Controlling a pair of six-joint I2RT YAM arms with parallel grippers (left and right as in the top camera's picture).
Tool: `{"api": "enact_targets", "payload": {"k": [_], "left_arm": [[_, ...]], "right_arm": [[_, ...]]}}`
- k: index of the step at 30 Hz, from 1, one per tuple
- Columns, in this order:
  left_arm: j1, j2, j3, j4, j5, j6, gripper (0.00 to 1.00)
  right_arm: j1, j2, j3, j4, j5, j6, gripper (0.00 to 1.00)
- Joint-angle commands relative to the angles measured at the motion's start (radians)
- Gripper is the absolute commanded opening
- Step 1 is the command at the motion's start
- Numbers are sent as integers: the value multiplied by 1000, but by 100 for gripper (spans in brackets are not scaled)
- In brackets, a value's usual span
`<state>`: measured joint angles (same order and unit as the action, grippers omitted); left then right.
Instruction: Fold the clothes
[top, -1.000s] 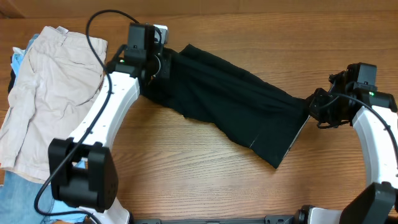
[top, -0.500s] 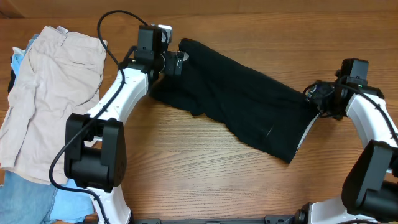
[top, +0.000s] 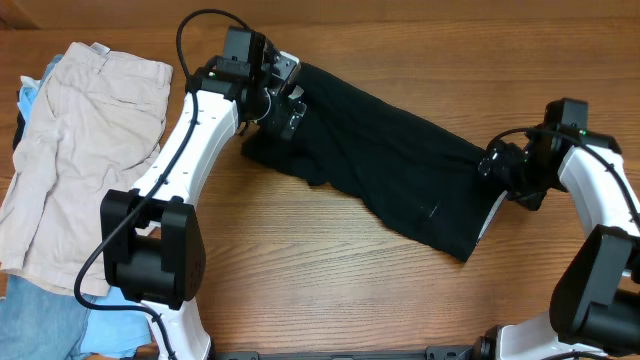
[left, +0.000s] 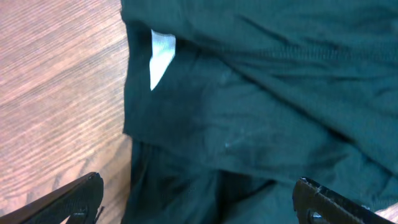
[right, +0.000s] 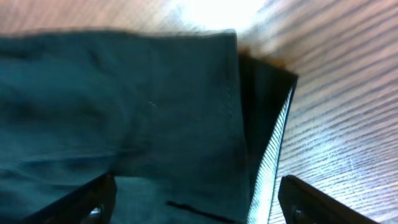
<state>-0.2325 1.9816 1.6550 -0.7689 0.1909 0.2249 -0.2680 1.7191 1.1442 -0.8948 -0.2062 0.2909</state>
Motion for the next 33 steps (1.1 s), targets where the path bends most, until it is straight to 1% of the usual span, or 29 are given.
{"api": "enact_targets", "payload": {"k": [1, 4, 6, 9, 11, 12, 14, 16, 18, 21, 23, 26, 29, 30, 31, 33], "left_arm": [[-3, 2, 14, -43, -9, 34, 100], [-3, 2, 14, -74, -42, 34, 100], [-3, 2, 14, -81, -42, 33, 100], [-3, 2, 14, -95, -42, 30, 100], [-3, 2, 14, -103, -42, 29, 100], [-3, 2, 14, -109, -41, 19, 100], [-3, 2, 14, -118, -41, 6, 100], [-3, 2, 14, -123, -41, 2, 100], [-3, 2, 14, -124, -37, -10, 100], [-4, 2, 14, -111, 17, -23, 100], [-3, 7, 14, -82, 47, -24, 100], [-3, 40, 14, -2, 46, -81, 100], [3, 124, 14, 89, 48, -156, 100], [5, 160, 14, 114, 48, -162, 98], [6, 210, 14, 142, 63, -161, 90], [10, 282, 14, 154, 69, -162, 66]], "right_arm": [[-3, -3, -92, 55, -12, 11, 81], [-3, -3, -153, 90, -13, 28, 80], [-3, -3, -193, 117, -13, 51, 75], [-3, -3, -258, 179, -13, 78, 64], [-3, -3, -285, 235, -12, 77, 50], [-3, -3, -298, 286, -4, 76, 37], [-3, -2, -306, 409, 0, 2, 21], [-3, -2, -306, 505, 31, -87, 17], [-1, -2, -306, 603, 29, -228, 17], [0, -2, -306, 722, 29, -353, 14], [0, -2, -305, 783, 24, -364, 6], [35, 1, -306, 785, -86, -366, 4], [68, 11, -306, 740, -84, -371, 3], [63, 11, -306, 726, -84, -371, 4], [58, 11, -306, 719, -84, -371, 4], [56, 11, -306, 702, -84, -370, 4]]}}
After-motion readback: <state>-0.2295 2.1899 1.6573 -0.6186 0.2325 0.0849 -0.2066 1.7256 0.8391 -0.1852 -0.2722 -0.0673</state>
